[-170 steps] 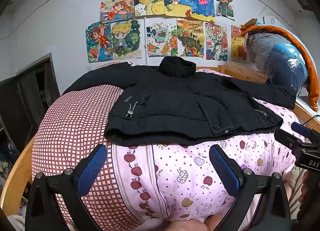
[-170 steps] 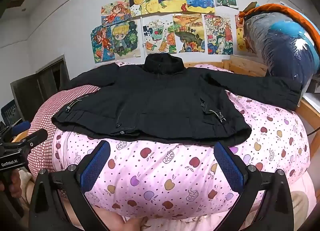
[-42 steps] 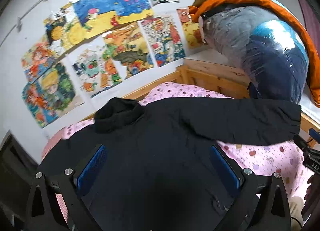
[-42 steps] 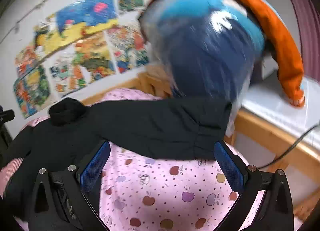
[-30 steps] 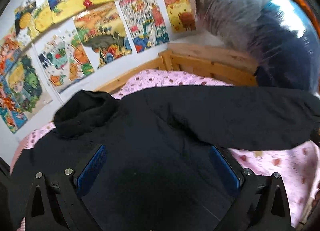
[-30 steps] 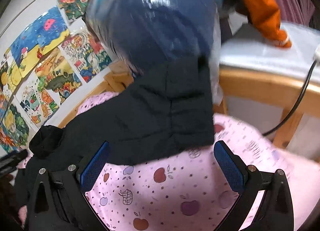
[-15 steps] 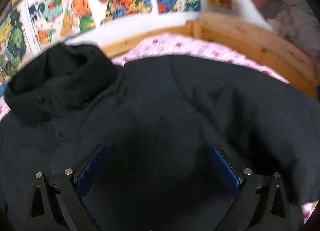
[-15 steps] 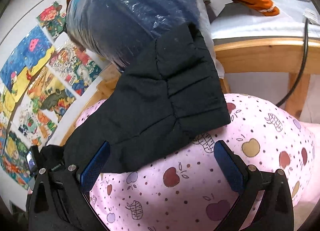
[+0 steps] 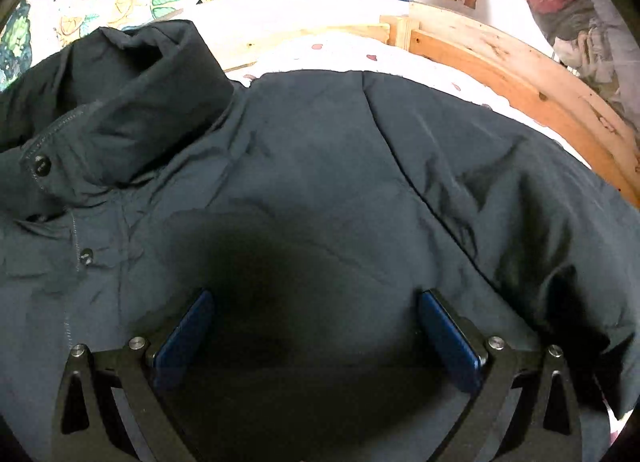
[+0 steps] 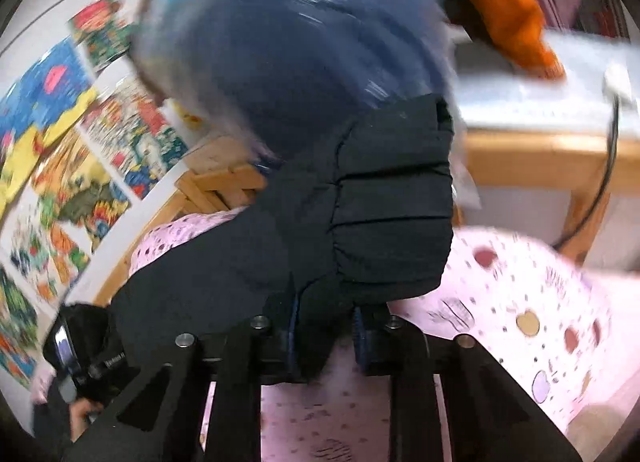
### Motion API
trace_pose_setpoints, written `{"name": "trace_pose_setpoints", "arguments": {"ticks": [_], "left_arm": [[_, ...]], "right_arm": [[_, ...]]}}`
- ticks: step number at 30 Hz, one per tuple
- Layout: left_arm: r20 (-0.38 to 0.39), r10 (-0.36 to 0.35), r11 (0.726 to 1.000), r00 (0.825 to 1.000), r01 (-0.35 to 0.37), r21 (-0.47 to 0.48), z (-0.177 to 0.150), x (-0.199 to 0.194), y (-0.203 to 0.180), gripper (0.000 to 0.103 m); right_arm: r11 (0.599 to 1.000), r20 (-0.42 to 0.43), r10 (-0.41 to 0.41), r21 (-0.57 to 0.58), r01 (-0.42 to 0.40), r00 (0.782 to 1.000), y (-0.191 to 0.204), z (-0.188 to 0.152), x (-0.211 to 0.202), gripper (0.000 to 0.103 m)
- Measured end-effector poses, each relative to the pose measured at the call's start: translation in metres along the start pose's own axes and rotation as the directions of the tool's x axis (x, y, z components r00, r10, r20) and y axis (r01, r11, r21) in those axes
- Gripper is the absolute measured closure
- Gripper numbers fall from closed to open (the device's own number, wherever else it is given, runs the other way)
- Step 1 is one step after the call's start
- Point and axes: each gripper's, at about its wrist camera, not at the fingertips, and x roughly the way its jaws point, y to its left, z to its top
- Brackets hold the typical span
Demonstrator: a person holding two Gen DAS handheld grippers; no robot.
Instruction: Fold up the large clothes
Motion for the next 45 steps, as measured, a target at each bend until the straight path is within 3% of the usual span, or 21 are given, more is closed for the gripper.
{"name": "trace_pose_setpoints", "arguments": {"ticks": [7, 15, 21, 24, 29, 33, 38, 42, 45], "left_arm": [[0.062, -0.009, 1.0, 0.998, 0.01, -0.008, 0.005, -0.05, 0.044, 0.0], [0.151, -0.028, 0.998, 0.988, 0.037, -0.053, -0.004, -0.13, 0.122, 0.0], [0.218, -0.051, 0.988, 0.975, 0.081, -0.131, -0.031, -0.188, 0.195, 0.0], [0.225, -0.071, 0.976, 0.972, 0.114, -0.185, -0.046, -0.203, 0.224, 0.0], [0.239, -0.125, 0.939, 0.963, 0.192, -0.284, -0.077, -0.216, 0.265, 0.0], [0.256, -0.189, 0.906, 0.948, 0.269, -0.327, -0.098, -0.212, 0.281, 0.0], [0.185, -0.257, 0.844, 0.948, 0.314, -0.434, -0.115, -0.179, 0.284, 0.001], [0.161, -0.364, 0.756, 0.917, 0.392, -0.525, -0.123, -0.144, 0.282, 0.001], [0.147, -0.415, 0.697, 0.898, 0.417, -0.583, -0.131, -0.123, 0.28, 0.002]], "right_arm": [[0.96, 0.107, 0.118, -0.268, -0.086, 0.987, 0.097, 0.028, -0.029, 0.087], [0.852, 0.065, 0.329, -0.452, -0.266, 0.942, 0.205, 0.029, -0.04, 0.087], [0.715, -0.092, 0.487, -0.53, -0.457, 0.869, 0.274, -0.01, -0.049, 0.088], [0.614, -0.187, 0.536, -0.583, -0.532, 0.823, 0.308, -0.046, -0.054, 0.088], [0.472, -0.351, 0.541, -0.625, -0.621, 0.764, 0.342, -0.111, -0.057, 0.088], [0.377, -0.467, 0.489, -0.648, -0.662, 0.736, 0.347, -0.163, -0.06, 0.088], [0.323, -0.559, 0.413, -0.648, -0.69, 0.718, 0.344, -0.211, -0.058, 0.088], [0.289, -0.585, 0.382, -0.66, -0.694, 0.715, 0.345, -0.23, -0.063, 0.088], [0.278, -0.626, 0.331, -0.65, -0.707, 0.706, 0.344, -0.238, -0.064, 0.074]]}}
